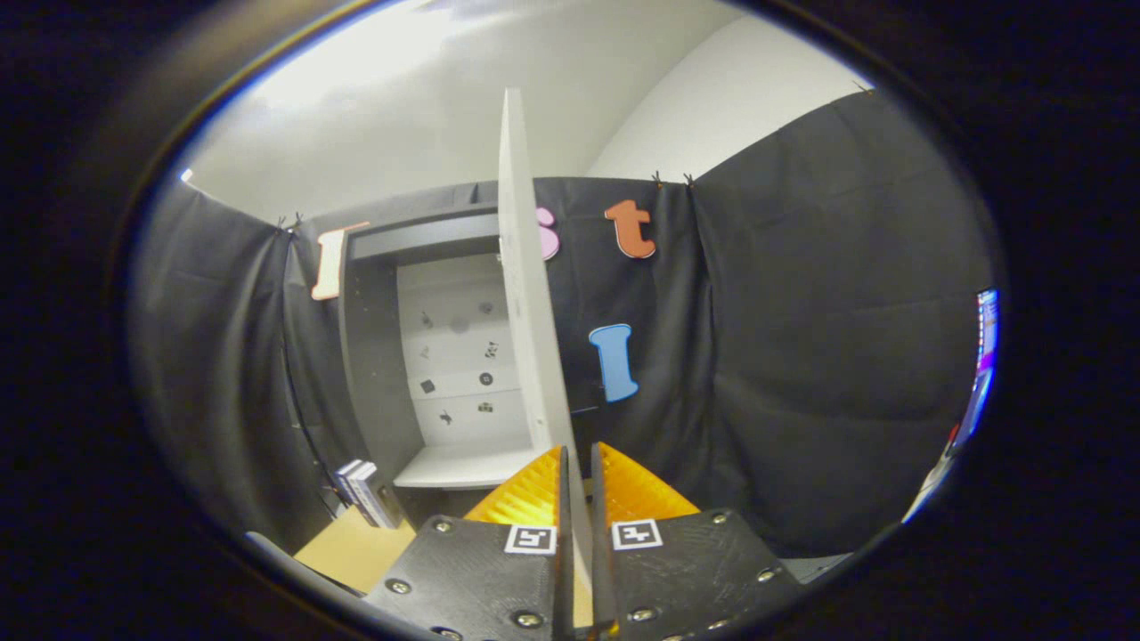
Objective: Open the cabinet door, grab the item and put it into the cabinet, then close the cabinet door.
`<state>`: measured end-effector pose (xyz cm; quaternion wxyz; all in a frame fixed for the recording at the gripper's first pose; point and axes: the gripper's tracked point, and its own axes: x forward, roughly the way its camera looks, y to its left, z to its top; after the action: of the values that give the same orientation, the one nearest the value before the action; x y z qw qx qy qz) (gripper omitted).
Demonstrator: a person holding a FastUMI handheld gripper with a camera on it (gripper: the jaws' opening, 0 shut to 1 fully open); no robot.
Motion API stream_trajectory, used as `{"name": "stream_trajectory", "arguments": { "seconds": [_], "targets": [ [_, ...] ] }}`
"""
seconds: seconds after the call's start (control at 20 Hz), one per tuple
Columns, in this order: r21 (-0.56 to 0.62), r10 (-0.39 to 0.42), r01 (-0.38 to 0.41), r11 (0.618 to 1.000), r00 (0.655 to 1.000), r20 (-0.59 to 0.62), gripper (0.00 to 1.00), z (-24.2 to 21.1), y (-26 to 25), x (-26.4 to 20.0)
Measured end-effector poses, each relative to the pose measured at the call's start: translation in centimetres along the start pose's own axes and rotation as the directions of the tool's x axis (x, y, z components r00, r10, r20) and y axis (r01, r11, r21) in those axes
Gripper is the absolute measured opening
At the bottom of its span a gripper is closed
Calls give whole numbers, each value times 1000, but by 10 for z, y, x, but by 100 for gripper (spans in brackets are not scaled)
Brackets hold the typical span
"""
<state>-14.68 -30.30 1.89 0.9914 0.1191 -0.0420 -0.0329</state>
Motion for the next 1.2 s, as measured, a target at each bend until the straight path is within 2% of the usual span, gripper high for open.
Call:
{"name": "stream_trajectory", "arguments": {
  "seconds": [0.1, 0.15, 0.25, 0.45, 0.65, 0.95, 1.2],
  "targets": [
    [-19, 19, -20, 1000, 999, -34, 14, -23, 24, -3],
    [-41, 19, -22, 999, 998, -61, 25, -36, 35, -2],
    [-75, 34, -43, 996, 993, -111, 39, -66, 60, 3],
    [-72, 91, -107, 992, 975, -201, 58, -131, 114, 16],
    [-46, 131, -152, 987, 945, -300, 70, -211, 154, 34],
    [-59, 104, -146, 987, 882, -459, 71, -351, 171, 56],
    [-102, 69, -147, 984, 837, -543, 71, -425, 171, 64]
  ]
}}
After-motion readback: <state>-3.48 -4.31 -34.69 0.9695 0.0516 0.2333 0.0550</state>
